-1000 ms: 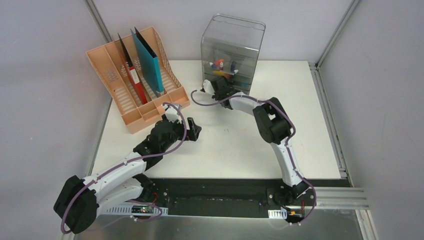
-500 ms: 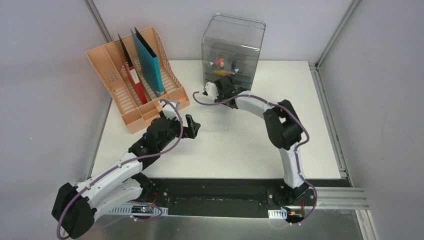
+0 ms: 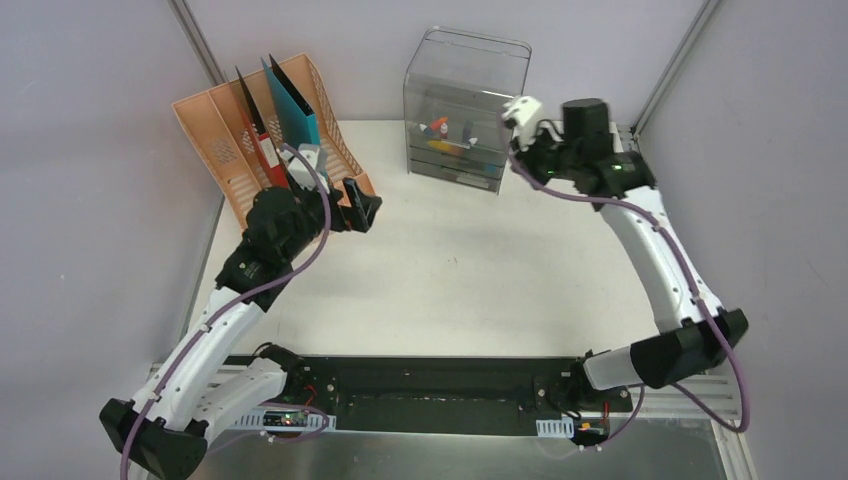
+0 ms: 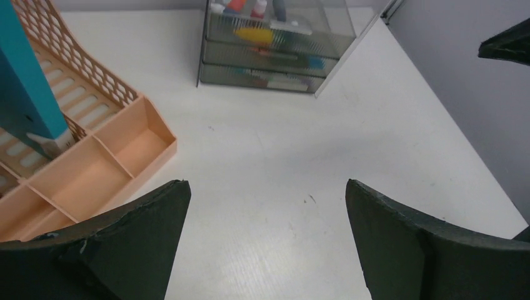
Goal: Organize the desk
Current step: Close the drawer in the storage box, then reset both arms
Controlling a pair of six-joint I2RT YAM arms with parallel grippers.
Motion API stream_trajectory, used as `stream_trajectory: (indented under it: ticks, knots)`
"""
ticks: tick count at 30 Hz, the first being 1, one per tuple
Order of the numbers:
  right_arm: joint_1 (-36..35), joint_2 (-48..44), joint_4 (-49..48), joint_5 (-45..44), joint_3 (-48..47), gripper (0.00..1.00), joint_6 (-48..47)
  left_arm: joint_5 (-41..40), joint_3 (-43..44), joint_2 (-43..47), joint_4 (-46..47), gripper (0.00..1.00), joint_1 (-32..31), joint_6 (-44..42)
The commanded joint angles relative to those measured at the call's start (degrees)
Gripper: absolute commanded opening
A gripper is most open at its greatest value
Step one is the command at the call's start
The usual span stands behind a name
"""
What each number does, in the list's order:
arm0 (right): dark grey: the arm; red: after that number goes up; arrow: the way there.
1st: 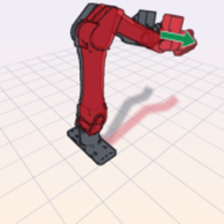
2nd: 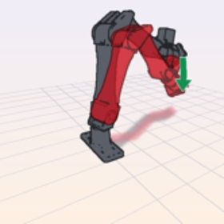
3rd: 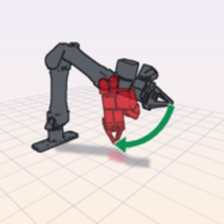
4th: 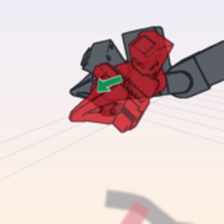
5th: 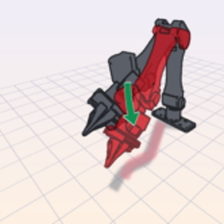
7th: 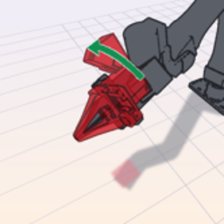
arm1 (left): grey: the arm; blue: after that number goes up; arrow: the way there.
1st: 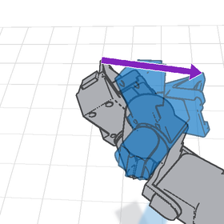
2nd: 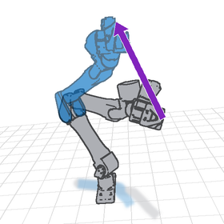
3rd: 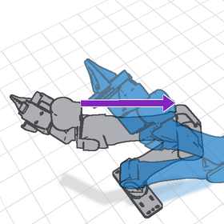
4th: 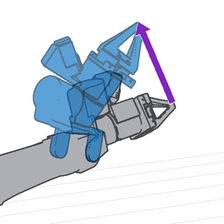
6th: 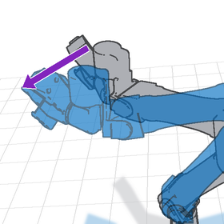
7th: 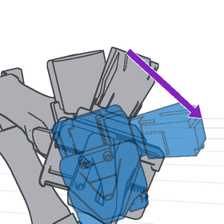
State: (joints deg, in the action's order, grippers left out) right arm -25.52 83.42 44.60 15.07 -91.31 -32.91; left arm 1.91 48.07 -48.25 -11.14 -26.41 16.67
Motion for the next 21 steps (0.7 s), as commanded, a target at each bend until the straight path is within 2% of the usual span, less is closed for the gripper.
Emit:
stream_trajectory:
  ticks: [1, 5, 9, 11, 12, 15, 17, 21]
  knots:
    - [10.4, -6.5, 5.8, 12.1, -3.2, 0.0, 6.7, 6.3, 10.0, -1.7, -6.1, 0.99, 3.3, -1.6]
    - [16.6, -10.0, 7.0, 11.2, -6.4, 0.0, 10.8, 7.0, 17.8, -3.2, -10.6, 0.99, 4.9, -2.7]
    - [19.9, -10.7, 9.0, 12.6, -10.8, 0.0, 15.4, 7.7, 25.9, -4.5, -16.0, 0.99, 5.0, -6.3]
    - [21.6, -10.9, 9.0, 14.7, -12.2, 0.13, 19.0, 7.4, 28.3, -4.6, -17.7, 0.99, 5.1, -7.8]
    - [22.3, -10.9, 8.9, 15.8, -12.6, 0.24, 20.6, 7.3, 29.4, -4.5, -18.2, 0.99, 5.1, -8.4]
    - [23.5, -10.8, 8.4, 17.0, -13.1, 0.65, 24.1, 7.5, 31.0, -4.2, -20.0, 0.99, 5.0, -10.0]
    - [23.7, -10.8, 7.8, 15.3, -12.9, 0.98, 25.6, 7.7, 31.9, -4.1, -21.0, 0.99, 5.1, -10.9]
    - [23.8, -10.8, 6.2, 15.1, -11.9, 1.0, 24.7, 8.6, 33.0, -3.9, -22.7, 0.99, 5.1, -12.0]
